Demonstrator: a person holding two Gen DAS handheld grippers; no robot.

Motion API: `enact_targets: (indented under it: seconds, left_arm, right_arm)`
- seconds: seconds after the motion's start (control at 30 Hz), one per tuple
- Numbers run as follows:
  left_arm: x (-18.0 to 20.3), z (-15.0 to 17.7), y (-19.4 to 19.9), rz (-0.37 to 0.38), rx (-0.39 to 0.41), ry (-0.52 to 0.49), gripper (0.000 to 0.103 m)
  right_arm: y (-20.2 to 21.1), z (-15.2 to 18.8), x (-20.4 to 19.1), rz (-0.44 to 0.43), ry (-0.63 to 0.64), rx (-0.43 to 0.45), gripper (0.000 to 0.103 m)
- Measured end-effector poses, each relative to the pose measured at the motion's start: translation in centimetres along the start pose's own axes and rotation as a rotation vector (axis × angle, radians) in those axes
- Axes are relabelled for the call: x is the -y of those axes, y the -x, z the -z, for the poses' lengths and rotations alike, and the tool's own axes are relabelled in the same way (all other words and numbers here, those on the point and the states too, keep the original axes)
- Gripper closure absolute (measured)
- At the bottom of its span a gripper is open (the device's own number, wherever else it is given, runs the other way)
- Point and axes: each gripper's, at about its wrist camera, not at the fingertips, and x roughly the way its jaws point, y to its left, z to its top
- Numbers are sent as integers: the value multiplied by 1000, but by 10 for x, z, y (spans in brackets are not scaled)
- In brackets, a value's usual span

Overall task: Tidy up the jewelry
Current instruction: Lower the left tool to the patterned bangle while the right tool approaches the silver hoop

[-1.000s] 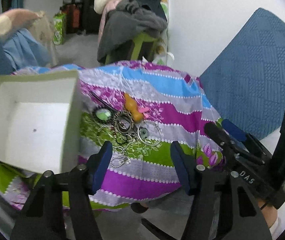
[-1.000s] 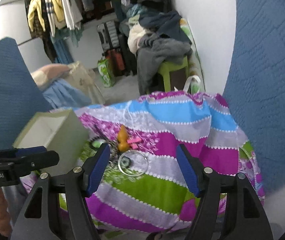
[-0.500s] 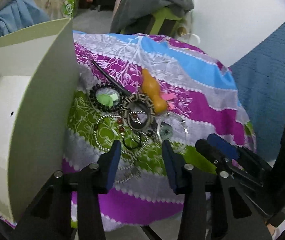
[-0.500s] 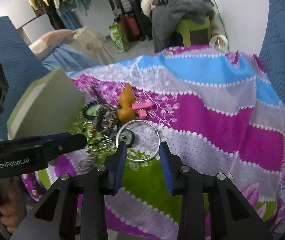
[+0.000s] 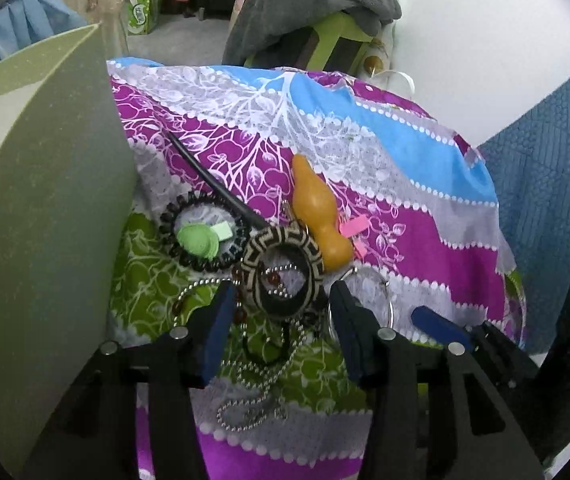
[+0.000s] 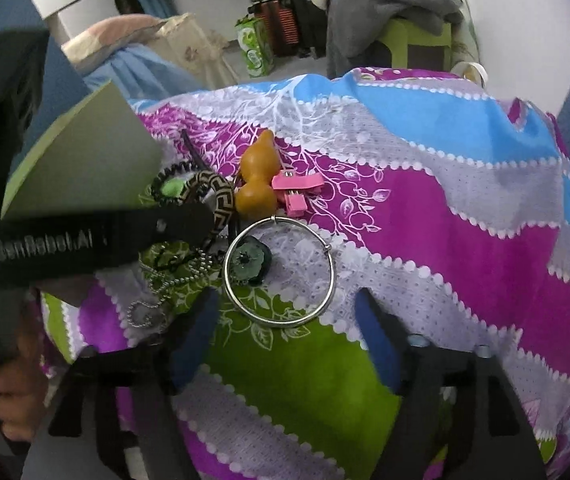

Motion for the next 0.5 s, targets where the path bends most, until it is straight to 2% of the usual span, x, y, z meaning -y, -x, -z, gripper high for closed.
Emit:
enact_targets:
  seconds: [0.27, 0.3, 0.33, 0.4, 0.43, 0.5]
  left_arm:
    - [-6, -11, -7, 35, -3, 17, 53]
    - [-6, -11, -7, 35, -3, 12, 52]
    - [-5, -11, -7, 35, -5, 6, 50]
    - [-4, -10, -7, 39, -9, 1, 32]
    - [-3, -10, -7, 32, -9, -3, 27]
    - [-1, -10, -6, 27, -1, -17, 26]
  right_arm:
    - [-13, -1, -12, 87, 101, -1, 31]
    - [-12, -1, -15, 85, 118, 12, 34]
    - [-12, -1, -16, 79, 120, 16, 41]
    - [-13, -2, -15, 79, 110, 10, 41]
    - [-12, -3, -14, 79, 103, 7, 42]
    - [-11, -3, -13, 88, 97, 1, 42]
